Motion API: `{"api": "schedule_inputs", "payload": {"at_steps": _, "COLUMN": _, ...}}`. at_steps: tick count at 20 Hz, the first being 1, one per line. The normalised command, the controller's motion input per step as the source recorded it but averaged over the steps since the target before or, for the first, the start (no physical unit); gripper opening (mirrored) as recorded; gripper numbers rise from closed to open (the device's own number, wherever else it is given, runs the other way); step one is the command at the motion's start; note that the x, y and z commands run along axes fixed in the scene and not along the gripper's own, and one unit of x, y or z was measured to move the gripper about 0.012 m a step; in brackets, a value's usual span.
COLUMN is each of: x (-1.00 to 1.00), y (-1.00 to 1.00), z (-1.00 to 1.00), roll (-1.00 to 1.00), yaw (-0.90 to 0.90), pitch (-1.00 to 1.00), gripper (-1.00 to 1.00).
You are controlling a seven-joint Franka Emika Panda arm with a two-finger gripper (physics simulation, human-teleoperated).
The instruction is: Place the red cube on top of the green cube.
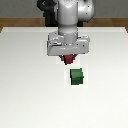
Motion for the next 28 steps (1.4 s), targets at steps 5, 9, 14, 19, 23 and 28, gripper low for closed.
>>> {"api": "schedule_inputs", "payload": {"at_steps": 5, "x": 0.00, "y": 0.00, "z": 0.80, "roll": 0.00, "yaw": 0.00, "pitch": 0.00, "gripper": -1.00}}
{"api": "schedule_inputs", "payload": {"at_steps": 9, "x": 0.00, "y": 0.00, "z": 1.00, "roll": 0.00, "yaw": 0.00, "pitch": 0.00, "gripper": -1.00}}
{"api": "schedule_inputs", "payload": {"at_steps": 14, "x": 0.20, "y": 0.00, "z": 0.60, "roll": 0.00, "yaw": 0.00, "pitch": 0.00, "gripper": -1.00}}
{"api": "schedule_inputs", "payload": {"at_steps": 19, "x": 1.00, "y": 0.00, "z": 0.00, "roll": 0.00, "yaw": 0.00, "pitch": 0.00, "gripper": -1.00}}
{"api": "schedule_inputs", "payload": {"at_steps": 23, "x": 0.75, "y": 0.04, "z": 0.00, "roll": 0.00, "yaw": 0.00, "pitch": 0.00, "gripper": -1.00}}
{"api": "schedule_inputs", "payload": {"at_steps": 28, "x": 0.00, "y": 0.20, "z": 0.00, "roll": 0.00, "yaw": 0.00, "pitch": 0.00, "gripper": -1.00}}
